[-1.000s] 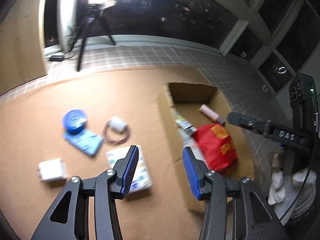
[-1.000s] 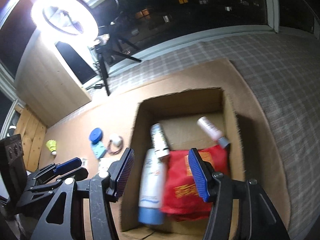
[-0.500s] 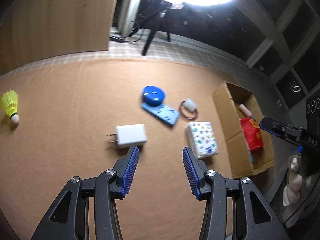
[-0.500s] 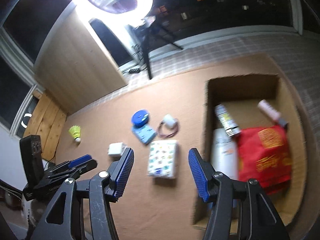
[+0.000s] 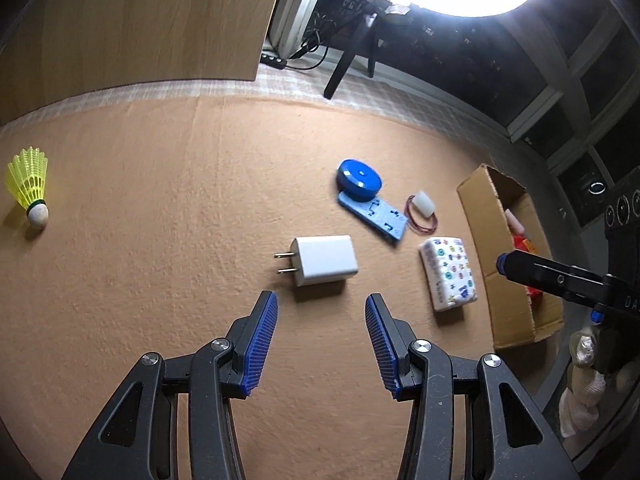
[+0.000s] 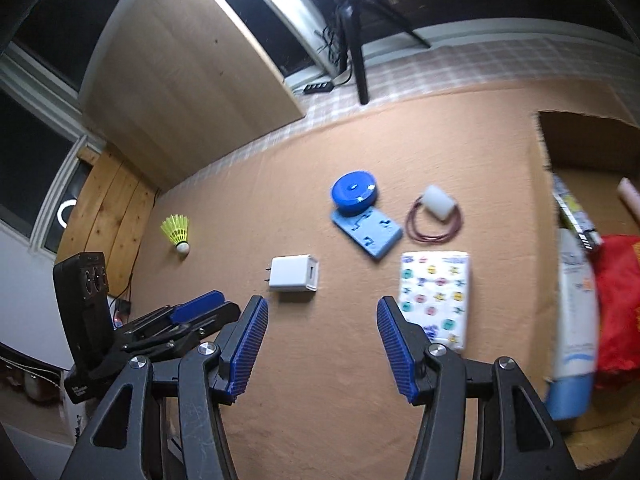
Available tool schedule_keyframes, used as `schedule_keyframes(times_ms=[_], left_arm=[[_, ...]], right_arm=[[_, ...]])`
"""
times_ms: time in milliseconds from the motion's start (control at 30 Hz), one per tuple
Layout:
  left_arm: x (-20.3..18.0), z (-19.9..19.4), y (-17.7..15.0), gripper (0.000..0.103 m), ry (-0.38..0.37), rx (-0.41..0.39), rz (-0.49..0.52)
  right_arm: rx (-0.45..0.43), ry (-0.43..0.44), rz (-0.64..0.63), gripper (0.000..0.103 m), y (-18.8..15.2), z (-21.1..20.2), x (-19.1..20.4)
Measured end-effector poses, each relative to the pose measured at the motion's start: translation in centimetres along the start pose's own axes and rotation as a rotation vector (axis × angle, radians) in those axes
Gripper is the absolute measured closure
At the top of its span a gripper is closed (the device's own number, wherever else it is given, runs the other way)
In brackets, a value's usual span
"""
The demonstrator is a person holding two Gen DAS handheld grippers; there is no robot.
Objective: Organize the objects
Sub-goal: 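Move the right tool back toward the white charger, then grasp the white charger with the right tool and lift it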
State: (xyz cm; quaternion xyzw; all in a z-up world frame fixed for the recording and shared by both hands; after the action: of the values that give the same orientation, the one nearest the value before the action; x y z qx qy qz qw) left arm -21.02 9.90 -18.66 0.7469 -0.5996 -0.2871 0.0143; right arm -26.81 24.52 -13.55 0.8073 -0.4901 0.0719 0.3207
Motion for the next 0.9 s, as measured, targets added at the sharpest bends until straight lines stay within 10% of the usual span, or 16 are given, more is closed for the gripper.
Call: schedule_keyframes(times_ms=[900], left_arm=[[0.8,5.6,1.0,0.052,-0.028,0.083,-0.005]], right_arm=[[0.182,0.076,0.023,0.050,1.7,11.0,2.0]])
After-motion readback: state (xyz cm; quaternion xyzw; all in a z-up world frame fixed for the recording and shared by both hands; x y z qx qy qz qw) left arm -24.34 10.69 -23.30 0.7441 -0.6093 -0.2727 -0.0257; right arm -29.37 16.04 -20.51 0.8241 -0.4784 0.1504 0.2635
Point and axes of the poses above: each gripper's, at about its wrist camera, not at the fingertips, and z roughly the way its jaws point, x to its left, y to its top, the point moved 9 cm from there along z, roughly the way its jaws point, and after that the axes turned 10 degrees about -z, right-handed, at the moved point
